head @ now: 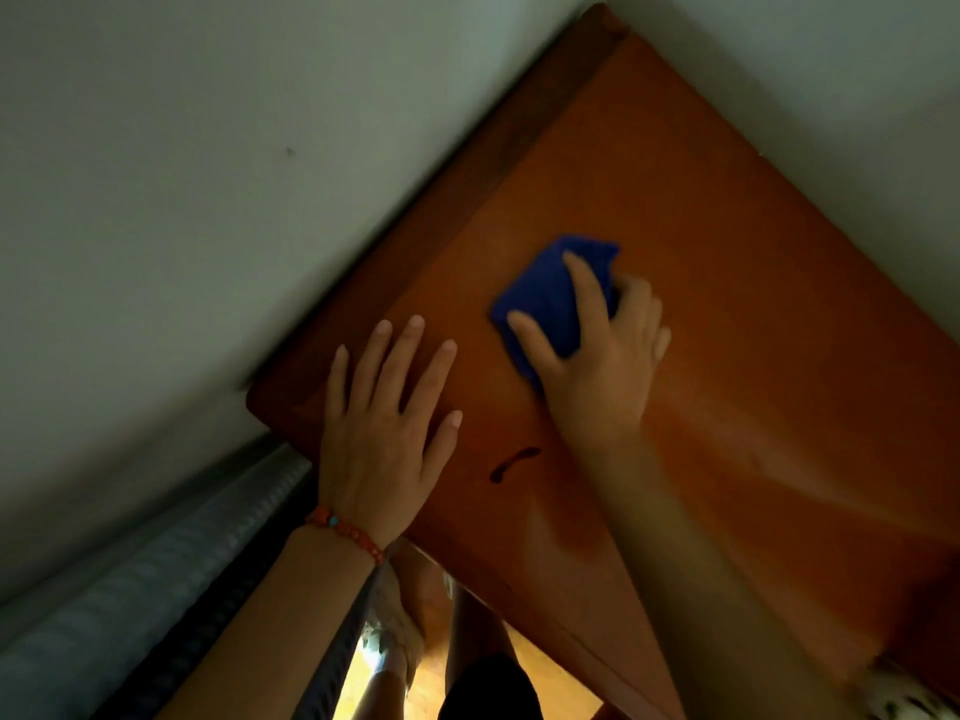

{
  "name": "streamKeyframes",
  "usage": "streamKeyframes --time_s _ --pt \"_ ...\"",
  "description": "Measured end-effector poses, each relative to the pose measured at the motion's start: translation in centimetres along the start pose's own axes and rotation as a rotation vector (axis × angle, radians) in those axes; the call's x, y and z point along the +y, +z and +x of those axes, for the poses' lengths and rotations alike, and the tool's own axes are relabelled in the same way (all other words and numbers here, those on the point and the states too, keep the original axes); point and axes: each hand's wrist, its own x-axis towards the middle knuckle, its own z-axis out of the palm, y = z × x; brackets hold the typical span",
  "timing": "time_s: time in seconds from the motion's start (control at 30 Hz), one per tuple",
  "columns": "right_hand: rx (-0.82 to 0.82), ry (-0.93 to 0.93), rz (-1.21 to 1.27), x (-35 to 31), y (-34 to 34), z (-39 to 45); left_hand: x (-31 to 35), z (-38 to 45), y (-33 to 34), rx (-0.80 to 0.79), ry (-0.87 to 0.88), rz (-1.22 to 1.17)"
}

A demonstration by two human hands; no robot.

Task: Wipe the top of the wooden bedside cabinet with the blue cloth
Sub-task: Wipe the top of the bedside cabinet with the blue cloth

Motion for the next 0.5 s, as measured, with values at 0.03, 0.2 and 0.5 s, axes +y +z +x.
streamKeyframes --time_s 0.03,0.2,0.5 --pt "-0.005 0.006 -0.007 0.1 -0.1 -1.4 -0.2 -0.6 -0.1 -0.001 0.015 0.001" --pt "0.013 0.005 -0.027 -1.8 0.9 3.7 -2.0 -3.6 -0.1 -0.036 0.052 0.037" --pt "-0.067 0.000 0.014 -2.0 0.4 -6.1 -2.5 -4.0 0.2 -0.006 0.083 0.049"
